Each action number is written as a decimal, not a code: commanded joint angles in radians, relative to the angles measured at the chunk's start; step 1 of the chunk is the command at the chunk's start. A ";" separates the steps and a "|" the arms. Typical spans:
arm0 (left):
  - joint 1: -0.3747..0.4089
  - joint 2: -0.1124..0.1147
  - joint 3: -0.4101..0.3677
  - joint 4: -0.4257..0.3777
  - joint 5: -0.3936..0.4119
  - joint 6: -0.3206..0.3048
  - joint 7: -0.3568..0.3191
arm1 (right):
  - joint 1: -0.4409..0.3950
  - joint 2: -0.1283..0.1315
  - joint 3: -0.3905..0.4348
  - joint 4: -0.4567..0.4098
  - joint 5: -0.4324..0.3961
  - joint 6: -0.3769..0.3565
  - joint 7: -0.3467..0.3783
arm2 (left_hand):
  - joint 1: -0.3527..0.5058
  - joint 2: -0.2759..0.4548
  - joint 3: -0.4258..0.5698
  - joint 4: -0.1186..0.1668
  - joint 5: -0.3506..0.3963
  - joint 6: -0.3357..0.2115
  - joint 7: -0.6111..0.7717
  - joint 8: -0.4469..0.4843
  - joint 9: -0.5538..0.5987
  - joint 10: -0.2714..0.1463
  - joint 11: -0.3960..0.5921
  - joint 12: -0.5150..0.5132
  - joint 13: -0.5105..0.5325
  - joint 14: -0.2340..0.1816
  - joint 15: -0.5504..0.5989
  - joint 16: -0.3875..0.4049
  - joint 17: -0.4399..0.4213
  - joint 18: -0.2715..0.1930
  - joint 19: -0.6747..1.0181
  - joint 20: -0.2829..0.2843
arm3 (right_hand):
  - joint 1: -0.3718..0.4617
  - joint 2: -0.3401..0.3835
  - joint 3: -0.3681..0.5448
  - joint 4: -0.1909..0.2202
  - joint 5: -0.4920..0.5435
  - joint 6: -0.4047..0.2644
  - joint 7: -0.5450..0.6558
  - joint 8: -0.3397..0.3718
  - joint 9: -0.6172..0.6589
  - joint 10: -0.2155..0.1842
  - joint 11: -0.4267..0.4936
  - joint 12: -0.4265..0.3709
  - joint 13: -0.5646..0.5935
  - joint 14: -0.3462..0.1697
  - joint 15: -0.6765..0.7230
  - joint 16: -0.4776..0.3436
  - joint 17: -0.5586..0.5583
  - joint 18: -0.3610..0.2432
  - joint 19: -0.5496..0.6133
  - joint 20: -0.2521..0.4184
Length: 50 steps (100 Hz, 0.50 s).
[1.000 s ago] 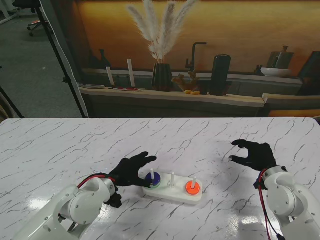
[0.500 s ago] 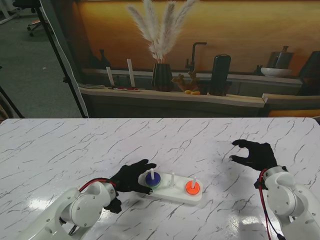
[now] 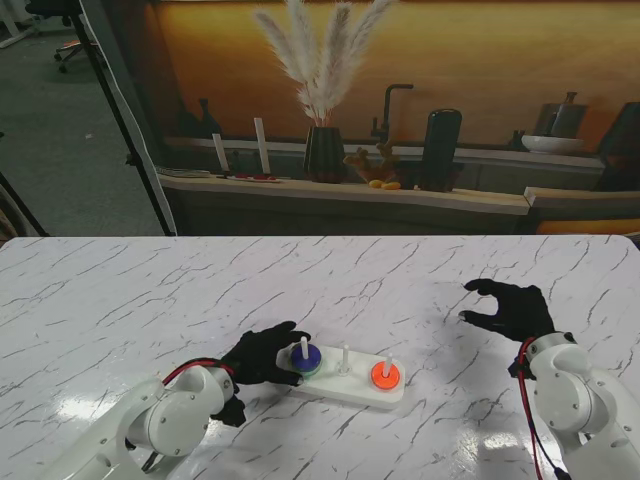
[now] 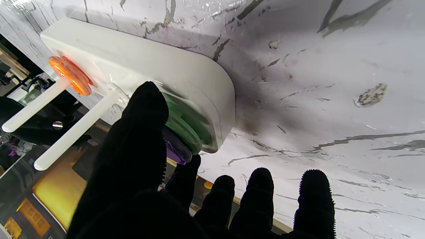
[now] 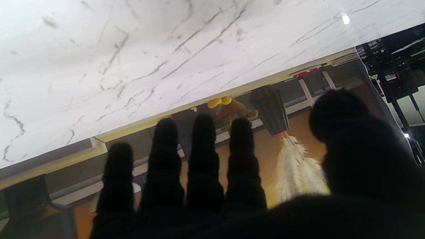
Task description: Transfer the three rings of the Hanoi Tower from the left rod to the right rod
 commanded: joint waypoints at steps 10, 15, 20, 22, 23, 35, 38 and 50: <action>0.004 -0.012 0.005 0.005 0.002 -0.005 0.003 | -0.009 -0.007 -0.004 -0.004 0.000 -0.001 -0.001 | 0.085 0.077 -0.055 -0.001 0.034 -0.046 0.022 0.058 0.023 -0.020 0.010 0.024 0.042 -0.014 0.022 0.029 -0.004 0.019 0.065 0.001 | 0.010 0.021 -0.013 0.022 0.006 0.011 0.006 -0.003 0.008 -0.014 0.000 0.001 0.019 -0.004 0.013 0.008 -0.005 0.241 0.014 -0.014; 0.004 -0.013 0.005 0.005 -0.001 -0.004 0.004 | -0.009 -0.007 -0.004 -0.005 -0.002 -0.001 0.000 | 0.086 0.083 -0.057 -0.001 0.031 -0.048 0.022 0.059 0.021 -0.020 0.008 0.023 0.040 -0.014 0.022 0.029 -0.007 0.018 0.066 0.000 | 0.010 0.021 -0.013 0.022 0.005 0.010 0.006 -0.004 0.008 -0.013 0.000 0.001 0.019 -0.004 0.013 0.007 -0.006 0.242 0.013 -0.014; 0.005 -0.013 0.004 0.004 -0.002 -0.003 0.004 | -0.009 -0.007 -0.004 -0.005 -0.001 -0.001 0.001 | 0.088 0.085 -0.060 0.000 0.036 -0.051 0.025 0.061 0.025 -0.019 0.010 0.023 0.041 -0.015 0.023 0.030 -0.008 0.018 0.067 -0.001 | 0.011 0.020 -0.013 0.022 0.006 0.009 0.006 -0.003 0.007 -0.014 0.000 0.001 0.018 -0.003 0.013 0.007 -0.006 0.242 0.013 -0.015; 0.005 -0.013 0.004 0.004 -0.002 -0.004 0.005 | -0.009 -0.007 -0.004 -0.005 0.000 0.000 0.001 | 0.088 0.086 -0.061 0.000 0.040 -0.054 0.027 0.063 0.027 -0.021 0.010 0.024 0.042 -0.016 0.023 0.030 -0.008 0.018 0.068 -0.001 | 0.011 0.020 -0.013 0.022 0.006 0.010 0.006 -0.003 0.007 -0.013 0.000 0.001 0.018 -0.004 0.013 0.007 -0.006 0.242 0.013 -0.015; 0.005 -0.013 0.003 0.004 -0.002 -0.004 0.006 | -0.009 -0.007 -0.004 -0.005 0.000 0.000 0.001 | 0.088 0.086 -0.062 0.000 0.042 -0.054 0.029 0.063 0.028 -0.022 0.011 0.024 0.043 -0.016 0.024 0.030 -0.008 0.018 0.068 -0.001 | 0.010 0.020 -0.013 0.022 0.005 0.010 0.006 -0.003 0.007 -0.012 0.000 0.001 0.018 -0.004 0.013 0.007 -0.006 0.242 0.013 -0.015; 0.007 -0.014 0.000 0.003 -0.003 -0.006 0.010 | -0.009 -0.007 -0.005 -0.005 0.000 0.001 0.002 | 0.088 0.092 -0.070 0.000 0.046 -0.058 0.033 0.068 0.033 -0.024 0.012 0.024 0.044 -0.014 0.024 0.030 -0.011 0.018 0.066 -0.005 | 0.011 0.021 -0.013 0.022 0.004 0.010 0.005 -0.004 0.007 -0.013 0.000 0.001 0.017 -0.003 0.013 0.007 -0.006 0.242 0.014 -0.015; 0.008 -0.014 -0.001 0.002 -0.004 -0.006 0.010 | -0.010 -0.006 -0.005 -0.005 0.000 0.001 0.003 | 0.089 0.094 -0.071 0.000 0.048 -0.060 0.035 0.069 0.034 -0.025 0.012 0.024 0.044 -0.016 0.024 0.030 -0.012 0.018 0.066 -0.006 | 0.010 0.021 -0.014 0.021 0.004 0.010 0.005 -0.004 0.008 -0.012 0.000 0.001 0.018 -0.002 0.013 0.007 -0.005 0.242 0.014 -0.015; 0.011 -0.015 -0.005 0.000 -0.007 -0.009 0.013 | -0.009 -0.006 -0.007 -0.005 0.000 0.002 0.003 | 0.091 0.100 -0.077 -0.001 0.054 -0.064 0.040 0.073 0.037 -0.026 0.013 0.024 0.044 -0.015 0.023 0.030 -0.014 0.019 0.061 -0.011 | 0.011 0.021 -0.013 0.022 0.003 0.009 0.004 -0.004 0.007 -0.013 0.000 0.001 0.018 -0.003 0.013 0.007 -0.005 0.241 0.014 -0.015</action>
